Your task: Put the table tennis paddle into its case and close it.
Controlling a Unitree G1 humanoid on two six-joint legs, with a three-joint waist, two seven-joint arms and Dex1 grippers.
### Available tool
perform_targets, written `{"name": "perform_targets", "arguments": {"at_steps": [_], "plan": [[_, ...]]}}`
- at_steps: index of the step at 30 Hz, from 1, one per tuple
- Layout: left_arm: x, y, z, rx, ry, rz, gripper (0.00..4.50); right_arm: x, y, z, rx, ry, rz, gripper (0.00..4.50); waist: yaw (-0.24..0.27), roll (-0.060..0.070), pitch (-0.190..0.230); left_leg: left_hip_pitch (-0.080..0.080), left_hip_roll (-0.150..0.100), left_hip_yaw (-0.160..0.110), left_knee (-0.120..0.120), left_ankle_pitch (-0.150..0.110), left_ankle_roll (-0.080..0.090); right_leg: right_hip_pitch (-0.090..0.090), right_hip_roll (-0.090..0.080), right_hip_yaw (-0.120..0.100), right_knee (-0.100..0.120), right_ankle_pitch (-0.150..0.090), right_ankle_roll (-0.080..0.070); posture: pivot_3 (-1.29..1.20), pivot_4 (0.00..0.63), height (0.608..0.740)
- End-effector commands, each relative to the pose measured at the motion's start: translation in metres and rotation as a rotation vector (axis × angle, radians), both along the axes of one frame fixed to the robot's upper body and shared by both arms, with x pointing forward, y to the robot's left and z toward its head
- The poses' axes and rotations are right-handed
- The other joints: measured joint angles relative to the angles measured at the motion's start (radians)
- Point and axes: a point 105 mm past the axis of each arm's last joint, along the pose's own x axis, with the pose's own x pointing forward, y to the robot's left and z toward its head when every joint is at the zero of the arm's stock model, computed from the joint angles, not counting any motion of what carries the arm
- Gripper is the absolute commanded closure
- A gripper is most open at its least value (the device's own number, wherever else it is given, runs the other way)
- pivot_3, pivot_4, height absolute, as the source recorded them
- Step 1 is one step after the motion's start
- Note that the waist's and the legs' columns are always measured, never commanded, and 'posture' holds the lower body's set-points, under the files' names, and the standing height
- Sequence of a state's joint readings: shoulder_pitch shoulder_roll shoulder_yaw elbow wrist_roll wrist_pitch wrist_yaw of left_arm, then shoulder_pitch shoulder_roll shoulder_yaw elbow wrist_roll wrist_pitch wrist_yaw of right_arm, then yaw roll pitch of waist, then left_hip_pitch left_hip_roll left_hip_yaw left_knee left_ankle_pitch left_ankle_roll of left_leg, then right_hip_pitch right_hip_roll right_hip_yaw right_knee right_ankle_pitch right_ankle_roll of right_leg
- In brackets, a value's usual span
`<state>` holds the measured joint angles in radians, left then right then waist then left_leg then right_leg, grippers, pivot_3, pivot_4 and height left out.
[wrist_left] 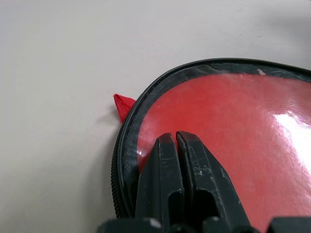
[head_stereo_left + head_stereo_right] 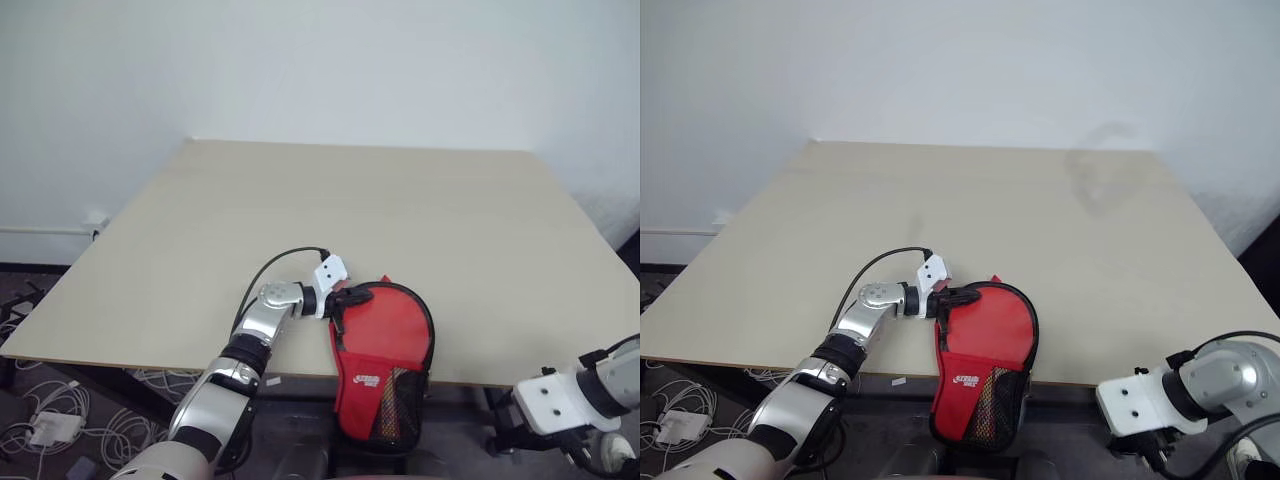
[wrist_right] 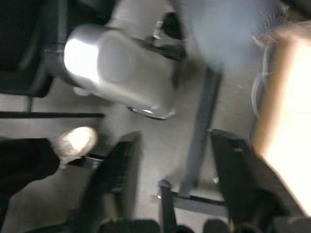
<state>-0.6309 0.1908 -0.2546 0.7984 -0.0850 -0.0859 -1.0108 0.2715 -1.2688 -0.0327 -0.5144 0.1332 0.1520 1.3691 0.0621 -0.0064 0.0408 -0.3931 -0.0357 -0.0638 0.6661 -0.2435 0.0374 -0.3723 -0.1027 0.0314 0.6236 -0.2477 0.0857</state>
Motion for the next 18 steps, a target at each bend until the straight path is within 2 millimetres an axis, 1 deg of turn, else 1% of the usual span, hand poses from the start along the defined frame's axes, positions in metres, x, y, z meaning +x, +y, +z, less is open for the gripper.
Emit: {"name": "perform_targets", "arguments": {"at_steps": [1,2,3,6,8,11,13,16,18], "plan": [[-0.006,0.010,-0.017,0.056,0.053,0.020,4.50,0.032,0.006,0.024,0.113,-0.066,-0.109,0.57,-0.003,0.000,0.000,0.000,0.000,0.000,0.000,0.000,0.000,0.000,0.000,0.000,0.000,0.000,0.000,0.00,0.000,0.740],[-0.005,0.011,-0.016,0.051,0.049,0.029,4.50,0.042,0.008,0.030,0.147,-0.087,-0.143,0.20,-0.007,0.000,0.000,0.001,0.000,0.000,0.000,0.000,0.000,0.000,0.000,0.001,0.000,0.001,0.000,0.00,0.000,0.740],[-0.003,0.013,-0.013,0.045,0.045,0.042,4.50,0.051,0.011,0.035,0.186,-0.105,-0.176,0.02,-0.008,-0.001,0.000,0.000,0.000,0.000,0.000,0.000,0.000,0.000,0.000,0.001,0.000,0.001,0.000,0.00,0.000,0.740],[0.003,0.020,-0.002,0.014,0.031,0.093,4.50,0.084,0.020,0.050,0.316,-0.179,-0.298,0.02,-0.011,0.000,-0.001,0.000,0.000,0.000,0.000,0.000,0.000,-0.001,0.001,0.002,0.000,0.002,0.001,0.00,0.000,0.740],[0.008,0.028,0.010,-0.017,0.015,0.137,4.50,0.104,0.024,0.056,0.389,-0.235,-0.378,0.02,-0.014,-0.002,0.000,0.000,0.000,-0.001,0.000,0.000,0.000,-0.002,0.002,0.002,0.000,0.003,0.001,0.00,0.000,0.740],[0.017,0.045,0.031,-0.064,-0.018,0.226,4.50,0.131,0.032,0.065,0.499,-0.302,-0.499,0.02,-0.018,-0.002,0.000,-0.001,0.000,-0.001,-0.001,0.002,0.003,-0.003,0.002,0.002,0.001,0.005,-0.001,0.00,0.000,0.740],[0.023,0.060,0.046,-0.094,-0.039,0.295,4.50,0.147,0.036,0.072,0.577,-0.338,-0.578,0.02,-0.022,-0.002,0.000,-0.002,0.000,-0.001,-0.002,0.003,0.004,-0.004,0.002,0.004,0.001,0.006,-0.003,0.00,0.000,0.740],[0.026,0.081,0.064,-0.117,-0.062,0.366,3.86,0.163,0.041,0.078,0.662,-0.366,-0.669,0.00,-0.026,-0.002,0.000,-0.002,-0.001,-0.001,-0.003,0.003,0.004,-0.006,0.002,0.004,0.001,0.006,-0.004,0.00,0.000,0.740],[0.026,0.095,0.072,-0.112,-0.075,0.402,3.18,0.171,0.045,0.080,0.695,-0.380,-0.709,0.00,-0.025,-0.001,0.000,-0.002,-0.002,-0.001,-0.004,0.003,0.004,-0.006,0.002,0.004,0.001,0.006,-0.004,0.00,0.000,0.740]]}}
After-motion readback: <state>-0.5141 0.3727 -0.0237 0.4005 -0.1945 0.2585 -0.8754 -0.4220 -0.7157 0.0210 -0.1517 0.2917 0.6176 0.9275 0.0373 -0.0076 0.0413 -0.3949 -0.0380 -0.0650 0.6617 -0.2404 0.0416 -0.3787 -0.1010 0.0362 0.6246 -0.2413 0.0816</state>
